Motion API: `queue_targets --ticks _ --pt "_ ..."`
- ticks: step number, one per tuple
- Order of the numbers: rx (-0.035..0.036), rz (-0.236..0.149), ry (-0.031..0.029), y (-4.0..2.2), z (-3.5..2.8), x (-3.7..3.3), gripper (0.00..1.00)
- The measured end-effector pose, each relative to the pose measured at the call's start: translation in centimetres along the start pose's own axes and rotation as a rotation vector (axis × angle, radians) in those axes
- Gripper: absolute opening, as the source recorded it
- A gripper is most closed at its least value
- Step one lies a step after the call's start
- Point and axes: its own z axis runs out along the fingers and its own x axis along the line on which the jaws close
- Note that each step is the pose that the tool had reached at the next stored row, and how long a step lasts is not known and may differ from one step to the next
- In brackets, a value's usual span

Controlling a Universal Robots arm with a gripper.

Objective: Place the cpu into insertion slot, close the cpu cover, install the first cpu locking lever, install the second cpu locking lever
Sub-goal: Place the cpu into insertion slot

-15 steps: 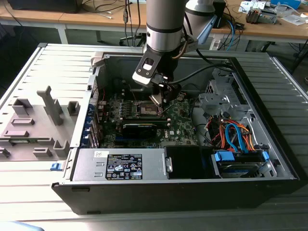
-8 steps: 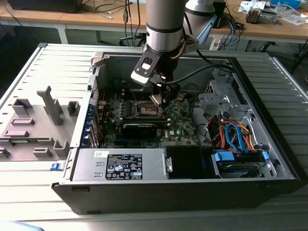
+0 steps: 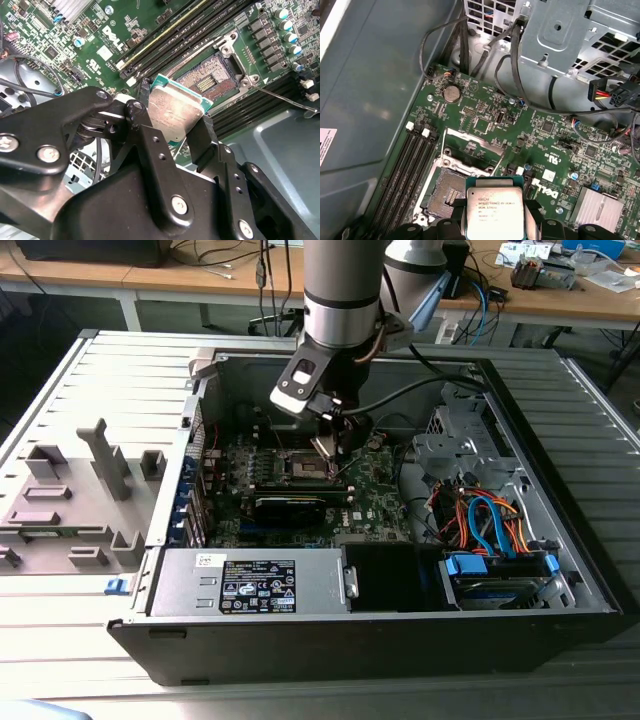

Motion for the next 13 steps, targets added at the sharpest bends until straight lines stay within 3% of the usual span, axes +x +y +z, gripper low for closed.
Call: queue_targets --ticks 13 --pt "0.0001 0.047 -0.0028 0.03 0.03 0.12 0.55"
